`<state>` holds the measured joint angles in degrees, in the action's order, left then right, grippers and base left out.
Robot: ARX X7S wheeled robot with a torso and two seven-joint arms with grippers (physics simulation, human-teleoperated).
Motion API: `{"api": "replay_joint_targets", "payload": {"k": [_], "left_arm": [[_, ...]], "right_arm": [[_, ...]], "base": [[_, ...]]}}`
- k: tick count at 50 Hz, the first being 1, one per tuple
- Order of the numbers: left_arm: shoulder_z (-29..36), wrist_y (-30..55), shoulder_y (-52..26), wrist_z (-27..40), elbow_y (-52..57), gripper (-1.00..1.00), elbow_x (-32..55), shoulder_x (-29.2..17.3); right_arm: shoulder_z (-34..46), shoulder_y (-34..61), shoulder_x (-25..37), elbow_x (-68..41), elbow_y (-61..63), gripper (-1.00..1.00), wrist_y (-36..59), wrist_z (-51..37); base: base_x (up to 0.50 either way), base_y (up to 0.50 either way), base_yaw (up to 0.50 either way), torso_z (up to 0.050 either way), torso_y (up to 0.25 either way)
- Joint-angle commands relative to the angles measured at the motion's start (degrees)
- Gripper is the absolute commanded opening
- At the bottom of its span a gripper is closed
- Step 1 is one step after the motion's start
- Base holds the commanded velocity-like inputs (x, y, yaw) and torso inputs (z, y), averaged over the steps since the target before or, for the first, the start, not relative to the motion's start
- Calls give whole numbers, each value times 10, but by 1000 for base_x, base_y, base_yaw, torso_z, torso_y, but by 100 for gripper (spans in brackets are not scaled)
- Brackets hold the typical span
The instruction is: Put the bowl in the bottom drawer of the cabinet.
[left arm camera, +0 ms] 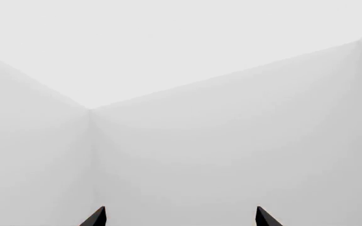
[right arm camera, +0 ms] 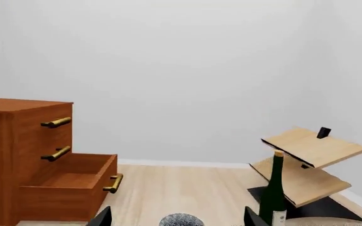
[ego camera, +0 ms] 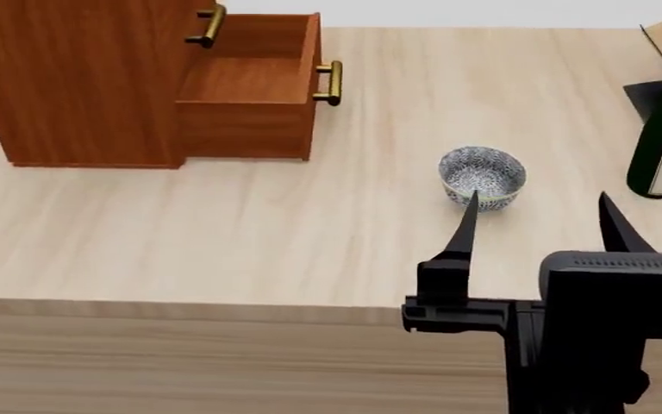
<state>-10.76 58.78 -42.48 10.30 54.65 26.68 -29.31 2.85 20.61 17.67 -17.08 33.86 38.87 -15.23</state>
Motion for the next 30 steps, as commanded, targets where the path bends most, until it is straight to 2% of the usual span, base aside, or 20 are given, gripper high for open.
{"api": "replay_joint_targets", "payload": {"k": [1,30], "left_arm": [[5,-3,1,4,-1,100,2,-2],[18,-2,-6,16,0,100,10,-5]], "right_arm": [[-2,-6,1,-3,-1,100,-6,-2],[-9,-22,4,-12,-8,100,-29,-2]], "base": [[0,465,0,0,0],[0,465,0,0,0]]}}
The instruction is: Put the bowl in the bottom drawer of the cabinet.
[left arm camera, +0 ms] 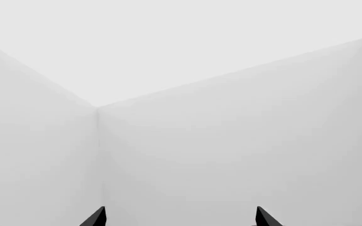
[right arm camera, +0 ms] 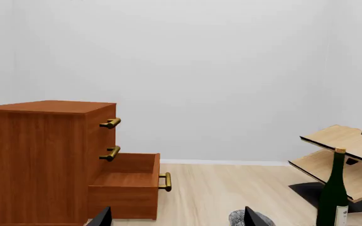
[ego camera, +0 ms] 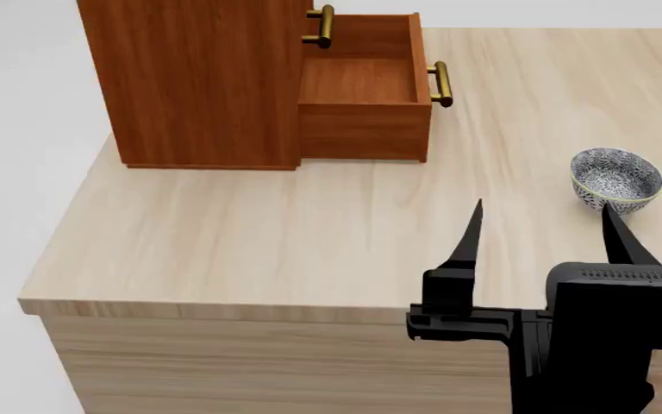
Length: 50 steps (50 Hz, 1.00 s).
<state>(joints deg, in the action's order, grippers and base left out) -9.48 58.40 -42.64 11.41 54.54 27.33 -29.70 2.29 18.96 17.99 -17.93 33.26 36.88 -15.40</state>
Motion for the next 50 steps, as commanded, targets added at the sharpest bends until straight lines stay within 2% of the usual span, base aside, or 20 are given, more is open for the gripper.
{"api": "replay_joint_targets", "payload": {"k": [1,9,30,50], "left_arm": [[5,2,-5,5,1,100,4,-1],[8,1,-5,8,1,100,6,-2],[15,-9,-1,14,-5,100,9,-2],[7,-10,1,20,-1,100,21,-4]], "right_arm": [[-3,-6,2,-3,-2,100,-8,-1],[-5,-7,3,-5,0,100,-8,-4],[-12,-14,5,-13,0,100,-9,-10],[-16,-18,11,-21,15,100,-4,-15]], "base": [[0,465,0,0,0],[0,437,0,0,0],[0,4,0,0,0],[249,0,0,0,0]]}}
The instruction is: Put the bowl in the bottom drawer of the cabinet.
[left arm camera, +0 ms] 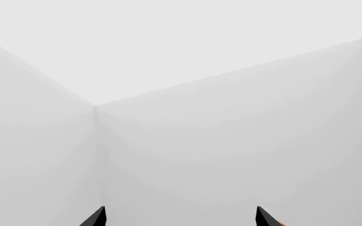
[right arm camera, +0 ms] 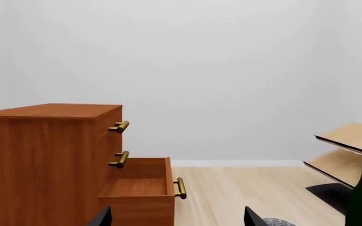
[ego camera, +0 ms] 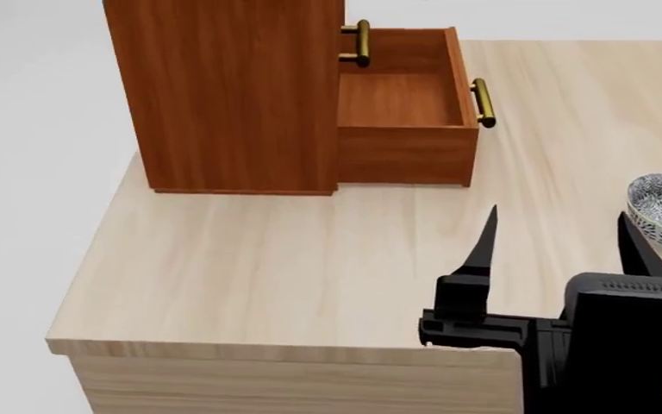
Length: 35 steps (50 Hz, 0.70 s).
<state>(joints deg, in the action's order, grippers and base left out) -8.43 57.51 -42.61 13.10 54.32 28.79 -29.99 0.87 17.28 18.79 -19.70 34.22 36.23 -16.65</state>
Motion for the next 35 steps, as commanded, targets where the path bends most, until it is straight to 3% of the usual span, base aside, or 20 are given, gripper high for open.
{"api": "replay_joint_targets", "payload": {"k": [1,35], "left_arm": [[-4,-1,1,3,1,100,7,-1],[3,-14,-1,15,-6,100,19,-8]], "right_arm": [[-1,-2,3,-4,4,100,1,-2],[3,5,9,-11,4,100,4,-8]], "base": [[281,0,0,0,0],[283,0,0,0,0]]}}
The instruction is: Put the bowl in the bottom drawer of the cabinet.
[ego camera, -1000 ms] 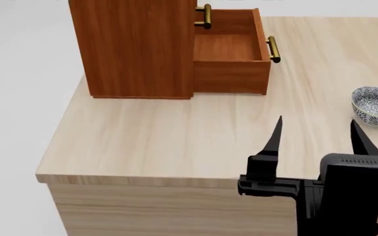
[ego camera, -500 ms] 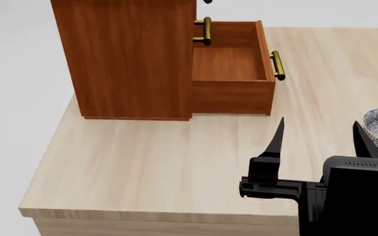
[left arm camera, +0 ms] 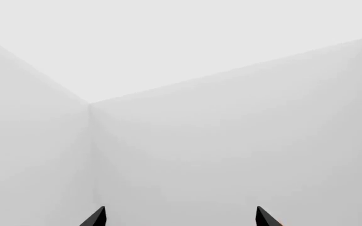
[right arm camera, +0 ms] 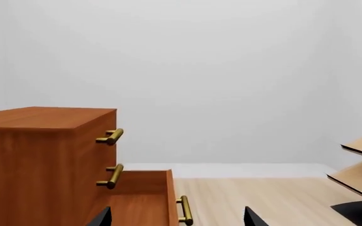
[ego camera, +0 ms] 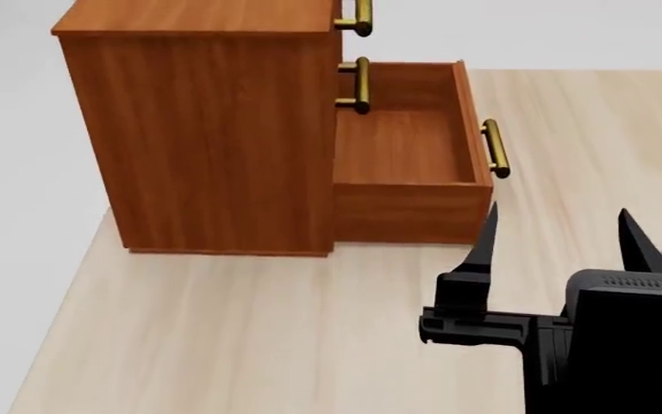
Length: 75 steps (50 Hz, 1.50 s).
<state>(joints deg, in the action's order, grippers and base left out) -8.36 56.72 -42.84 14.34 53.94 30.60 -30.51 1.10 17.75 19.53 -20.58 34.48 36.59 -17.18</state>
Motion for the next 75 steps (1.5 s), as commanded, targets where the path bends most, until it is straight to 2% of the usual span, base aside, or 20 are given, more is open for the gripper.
{"api": "replay_joint_targets", "payload": {"k": [1,75], "left_arm": [[1,-7,1,2,-3,100,2,-3],[10,-43,13,24,-10,100,22,-15]], "right_arm": [[1,0,1,-2,1,100,0,-3],[-2,-6,13,-16,8,100,-5,-18]], "base": [[281,0,0,0,0],[291,0,0,0,1]]}}
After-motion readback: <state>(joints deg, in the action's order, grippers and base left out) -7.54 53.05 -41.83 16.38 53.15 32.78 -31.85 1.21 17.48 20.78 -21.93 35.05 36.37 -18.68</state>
